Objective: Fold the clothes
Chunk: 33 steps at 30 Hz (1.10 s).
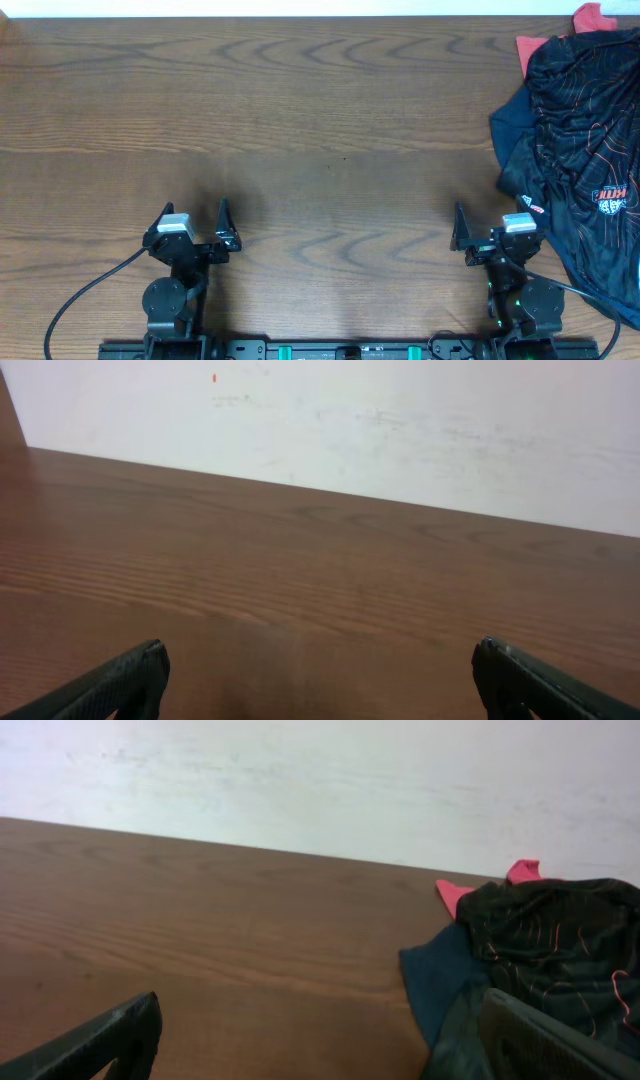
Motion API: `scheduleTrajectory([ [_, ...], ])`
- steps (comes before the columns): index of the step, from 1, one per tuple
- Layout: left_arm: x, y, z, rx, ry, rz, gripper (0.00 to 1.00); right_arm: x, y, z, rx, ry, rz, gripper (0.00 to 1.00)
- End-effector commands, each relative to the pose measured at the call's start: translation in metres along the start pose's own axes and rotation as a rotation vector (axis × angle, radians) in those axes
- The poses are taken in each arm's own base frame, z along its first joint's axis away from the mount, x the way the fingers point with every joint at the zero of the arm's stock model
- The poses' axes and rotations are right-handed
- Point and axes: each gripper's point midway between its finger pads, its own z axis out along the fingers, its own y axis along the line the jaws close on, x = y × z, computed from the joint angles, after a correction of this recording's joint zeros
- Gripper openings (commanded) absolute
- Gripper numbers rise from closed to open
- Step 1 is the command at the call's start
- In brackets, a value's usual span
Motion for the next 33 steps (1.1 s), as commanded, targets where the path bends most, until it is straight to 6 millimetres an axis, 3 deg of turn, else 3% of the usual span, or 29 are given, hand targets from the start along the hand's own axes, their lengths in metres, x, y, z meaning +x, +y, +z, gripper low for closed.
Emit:
scheduleTrajectory([
  [1, 0.011, 0.005, 0.001, -0.02, 0.034, -0.005, 0.98, 0.001, -0.003, 0.0, 0.013, 0.0, -0.008, 0.99],
  [14, 0.013, 0.005, 0.001, -0.021, 0.04, -0.005, 0.98, -0.001, -0.001, 0.0, 0.002, -0.009, -0.006, 0.99],
  [20, 0.003, 0.003, 0.001, -0.014, 0.003, -0.005, 0.98, -0.003, -0.001, -0.001, 0.002, -0.01, 0.092, 0.99],
  [27, -0.01, 0.001, -0.001, -0.016, 0.011, -0.06, 0.98, -0.025, -0.015, -0.006, 0.072, -0.023, 0.12, 0.99],
  [33, -0.023, -0.005, 0.004, -0.021, 0.144, -0.097, 0.98, -0.044, -0.02, -0.004, 0.098, 0.092, 0.111, 0.99],
])
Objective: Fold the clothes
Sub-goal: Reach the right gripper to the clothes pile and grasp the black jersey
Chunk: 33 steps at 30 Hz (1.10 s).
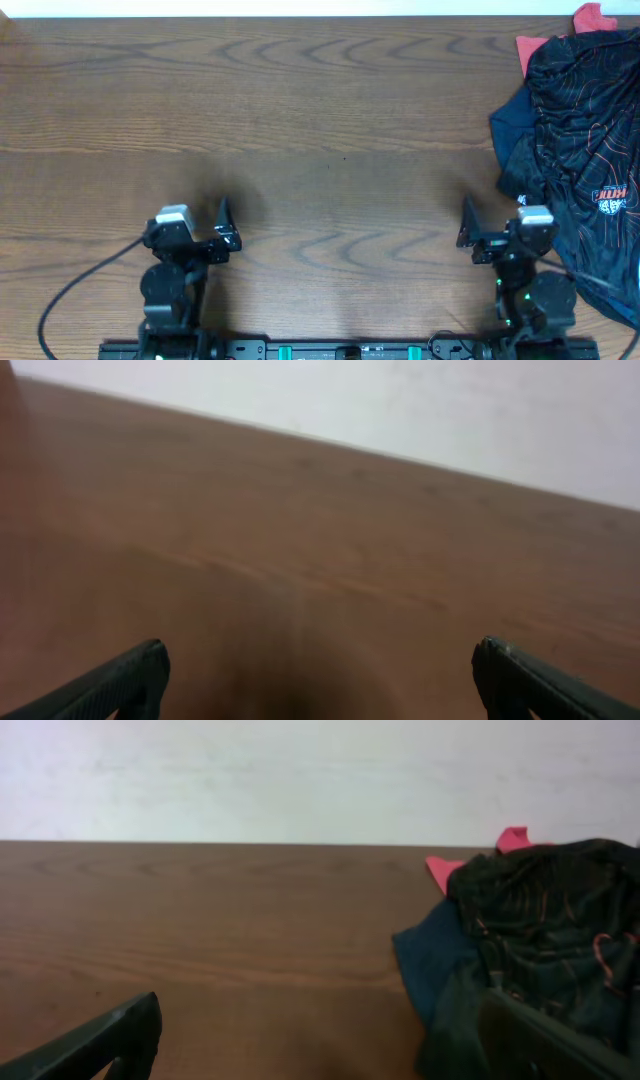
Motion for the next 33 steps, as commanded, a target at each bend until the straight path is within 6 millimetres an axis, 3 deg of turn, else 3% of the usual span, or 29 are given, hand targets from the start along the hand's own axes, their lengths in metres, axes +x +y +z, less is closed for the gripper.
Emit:
scheduleTrajectory([
  [1, -0.035, -0.01, -0.002, 0.011, 0.014, -0.03, 0.98, -0.025, -0.009, 0.002, 0.057, 0.037, 0.011, 0.99],
  [5, -0.054, -0.015, 0.005, -0.015, 0.123, -0.031, 0.98, -0.034, -0.01, 0.016, 0.074, 0.173, -0.003, 0.99],
  [8, -0.059, -0.017, 0.008, -0.044, 0.237, -0.032, 0.98, -0.028, -0.01, 0.029, 0.08, 0.334, -0.017, 0.99],
  [13, -0.053, -0.015, 0.006, -0.094, 0.43, -0.033, 0.98, -0.009, 0.003, 0.052, 0.017, 0.616, -0.012, 0.99],
  [17, -0.047, -0.014, 0.005, -0.11, 0.493, -0.034, 0.98, -0.004, 0.024, 0.077, -0.109, 0.688, -0.022, 0.99],
  [19, -0.045, -0.013, 0.004, -0.113, 0.501, -0.034, 0.98, 0.002, 0.005, 0.093, -0.004, 0.687, -0.049, 0.99],
  [21, -0.045, -0.013, 0.004, -0.112, 0.499, -0.034, 0.98, 0.012, -0.026, 0.106, 0.172, 0.699, -0.064, 0.99],
  [24, -0.045, -0.013, 0.004, -0.113, 0.5, -0.034, 0.98, 0.039, -0.062, 0.115, 0.342, 0.768, -0.086, 0.99],
  [28, -0.045, -0.013, 0.004, -0.112, 0.499, -0.034, 0.98, 0.086, -0.088, 0.119, 0.415, 0.906, -0.084, 0.87],
  [33, -0.045, -0.013, 0.004, -0.112, 0.499, -0.034, 0.98, 0.123, -0.103, 0.126, 0.449, 0.985, -0.062, 0.77],
])
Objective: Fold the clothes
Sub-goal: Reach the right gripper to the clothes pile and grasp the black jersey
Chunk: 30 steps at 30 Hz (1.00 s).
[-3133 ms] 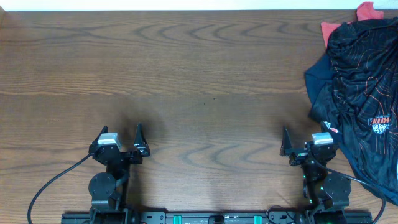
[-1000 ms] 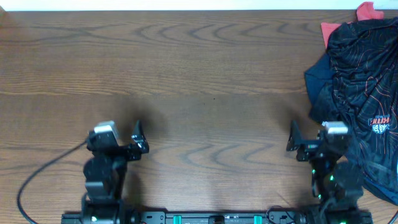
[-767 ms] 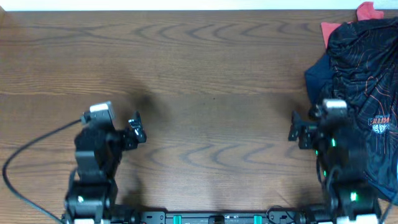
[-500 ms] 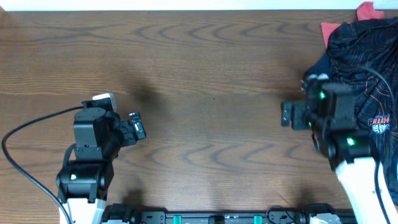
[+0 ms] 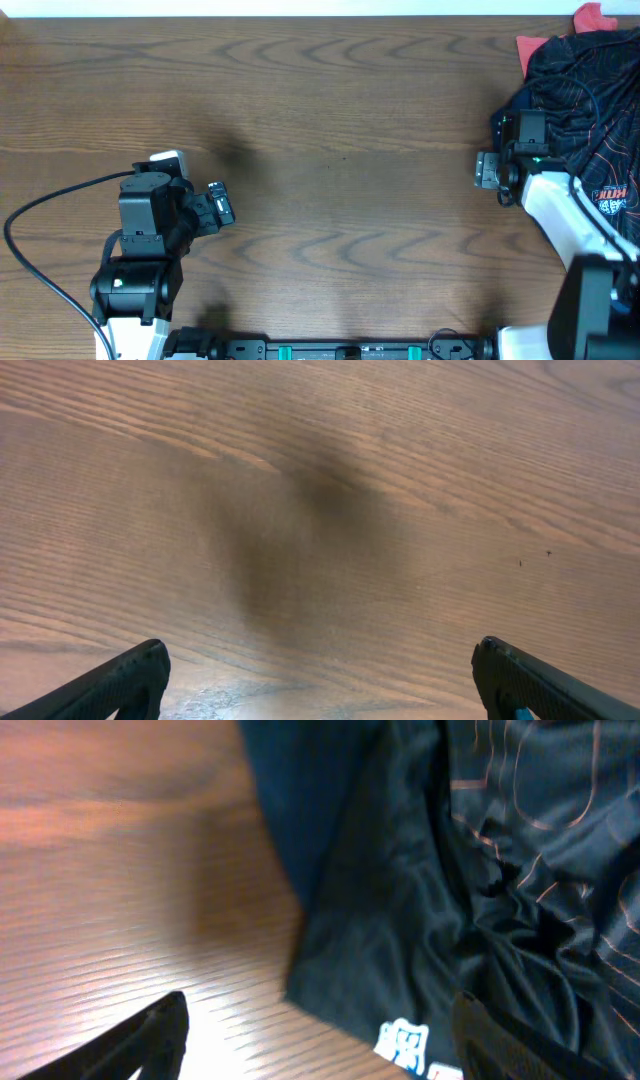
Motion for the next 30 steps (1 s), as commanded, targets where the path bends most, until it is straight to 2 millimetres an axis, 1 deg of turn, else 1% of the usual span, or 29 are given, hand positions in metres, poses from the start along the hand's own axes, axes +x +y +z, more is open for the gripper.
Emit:
scheduleTrajectory([
  [1, -0.008, -0.001, -0.005, 0.004, -0.021, -0.017, 0.98, 0.0, -0.008, 0.017, 0.048, 0.02, 0.025, 0.74],
  [5, -0.008, -0.001, -0.005, 0.004, -0.02, -0.017, 0.98, 0.005, -0.004, 0.033, 0.049, 0.042, 0.017, 0.66],
  [8, -0.008, -0.001, -0.005, 0.004, -0.02, -0.017, 0.98, 0.012, -0.002, 0.042, 0.051, 0.067, 0.01, 0.57],
  [10, -0.008, -0.001, -0.005, 0.004, -0.02, -0.017, 0.98, 0.016, 0.0, 0.047, 0.052, 0.083, 0.004, 0.55],
  [11, -0.008, -0.001, -0.005, 0.004, -0.02, -0.017, 0.98, 0.019, 0.0, 0.049, 0.053, 0.093, 0.002, 0.52],
  [12, -0.008, -0.001, -0.005, 0.004, -0.02, -0.017, 0.98, 0.021, 0.001, 0.05, 0.053, 0.102, -0.002, 0.47],
  [14, -0.008, -0.001, -0.005, 0.004, -0.02, -0.017, 0.98, 0.026, 0.001, 0.052, 0.055, 0.122, -0.008, 0.33],
  [15, -0.008, -0.001, -0.005, 0.004, -0.02, -0.017, 0.98, 0.028, 0.001, 0.052, 0.055, 0.128, -0.008, 0.29],
  [19, -0.008, -0.001, -0.005, 0.004, -0.021, -0.017, 0.98, 0.029, -0.002, 0.051, 0.065, 0.133, -0.002, 0.04],
  [20, -0.008, -0.001, -0.005, 0.004, -0.021, -0.016, 0.98, 0.03, -0.002, 0.051, 0.07, 0.137, 0.006, 0.01],
  [22, -0.008, -0.001, -0.005, 0.004, -0.021, -0.016, 0.98, 0.031, -0.004, 0.048, 0.078, 0.141, 0.022, 0.01],
  [25, -0.008, -0.001, -0.005, 0.004, -0.021, -0.016, 0.98, 0.025, -0.007, 0.038, 0.077, 0.131, 0.041, 0.01],
  [28, -0.008, -0.001, -0.005, 0.004, -0.021, -0.016, 0.98, 0.007, -0.012, 0.016, 0.07, 0.091, 0.053, 0.01],
  [30, -0.008, -0.001, -0.005, 0.004, -0.021, -0.017, 0.98, -0.01, -0.008, -0.006, 0.014, 0.048, 0.067, 0.01],
])
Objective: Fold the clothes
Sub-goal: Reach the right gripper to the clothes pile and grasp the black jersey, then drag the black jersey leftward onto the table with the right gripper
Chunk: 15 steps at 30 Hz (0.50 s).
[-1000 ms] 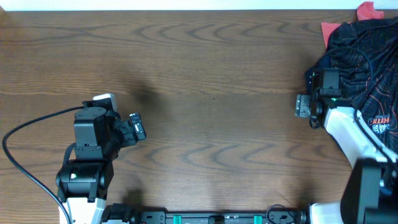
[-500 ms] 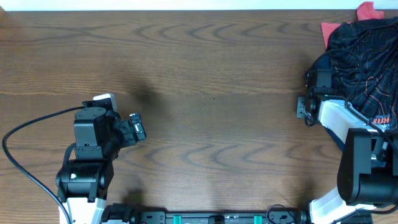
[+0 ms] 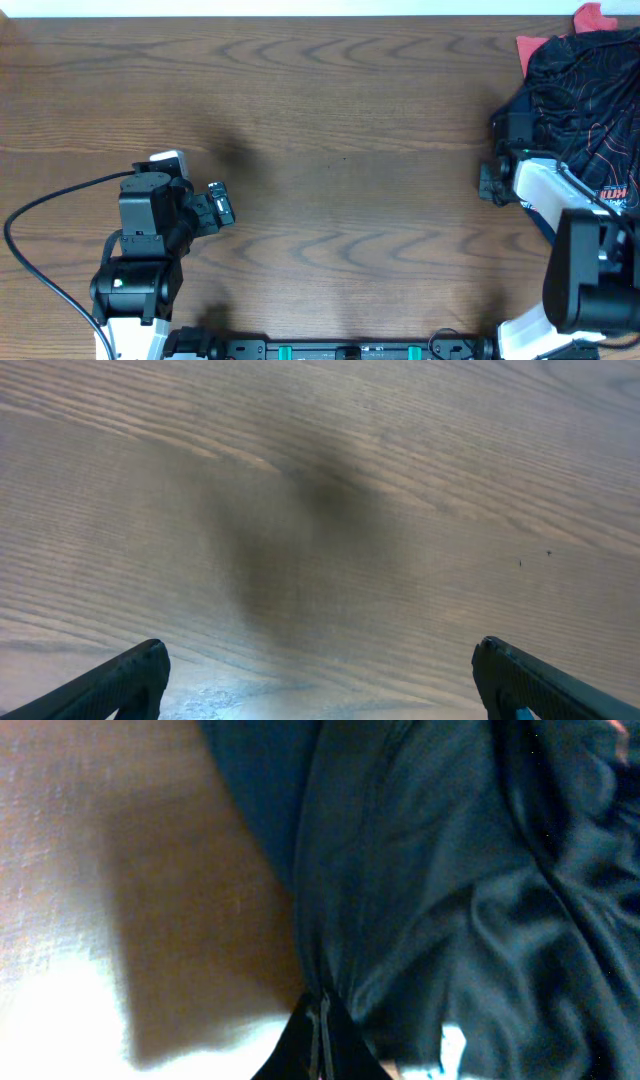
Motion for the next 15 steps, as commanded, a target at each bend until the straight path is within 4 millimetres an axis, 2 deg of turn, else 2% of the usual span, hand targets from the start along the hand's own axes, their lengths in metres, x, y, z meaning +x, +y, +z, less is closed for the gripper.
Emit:
scheduleTrajectory([
  [1, -0.009, -0.001, -0.005, 0.004, -0.023, -0.017, 0.98, -0.045, 0.002, -0.055, -0.117, -0.159, 0.058, 0.01],
  [3, -0.009, -0.001, -0.005, 0.004, -0.023, -0.017, 0.98, -0.057, 0.027, -0.087, -0.285, -0.219, 0.001, 0.01],
  [4, -0.009, -0.001, -0.005, 0.004, -0.023, -0.017, 0.98, -0.061, 0.045, -0.109, -0.39, -0.258, -0.05, 0.01],
  [7, -0.008, -0.001, -0.005, 0.004, -0.022, -0.017, 0.98, -0.057, 0.087, -0.159, -0.605, -0.328, -0.145, 0.01],
  [10, -0.008, -0.001, -0.005, 0.004, -0.022, -0.017, 0.98, -0.032, 0.137, -0.204, -0.792, -0.343, -0.285, 0.01],
  [15, -0.009, -0.001, -0.005, 0.004, -0.023, -0.017, 0.98, 0.011, 0.225, -0.258, -0.965, -0.414, -0.552, 0.01],
])
